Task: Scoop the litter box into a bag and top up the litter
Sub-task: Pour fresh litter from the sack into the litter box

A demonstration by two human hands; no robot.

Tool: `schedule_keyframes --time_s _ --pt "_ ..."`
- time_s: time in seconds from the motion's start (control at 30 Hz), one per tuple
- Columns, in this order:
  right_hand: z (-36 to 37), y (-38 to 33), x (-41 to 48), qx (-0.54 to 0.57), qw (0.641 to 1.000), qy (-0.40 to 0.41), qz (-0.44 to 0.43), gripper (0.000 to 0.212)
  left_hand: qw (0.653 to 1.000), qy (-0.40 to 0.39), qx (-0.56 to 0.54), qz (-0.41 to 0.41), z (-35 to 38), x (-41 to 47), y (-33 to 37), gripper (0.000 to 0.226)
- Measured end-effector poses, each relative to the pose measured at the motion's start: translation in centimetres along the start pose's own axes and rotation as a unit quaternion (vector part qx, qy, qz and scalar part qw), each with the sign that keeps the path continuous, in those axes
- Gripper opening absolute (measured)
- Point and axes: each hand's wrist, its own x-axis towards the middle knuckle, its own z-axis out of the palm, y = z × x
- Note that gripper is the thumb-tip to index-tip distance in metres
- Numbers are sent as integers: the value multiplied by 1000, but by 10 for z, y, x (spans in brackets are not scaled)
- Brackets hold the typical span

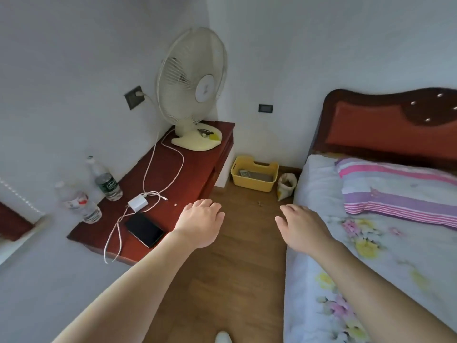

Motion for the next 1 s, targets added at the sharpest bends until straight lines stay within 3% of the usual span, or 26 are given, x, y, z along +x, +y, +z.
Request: schedule_keyframes --time_s 0.47,1.0 --pt "-13 82 143 32 992 8 121 31 994 -48 -2 103 -13 225 19 49" --pt "-58 211 346 46 998 15 48 40 998 -32 -14 58 -29 431 78 47"
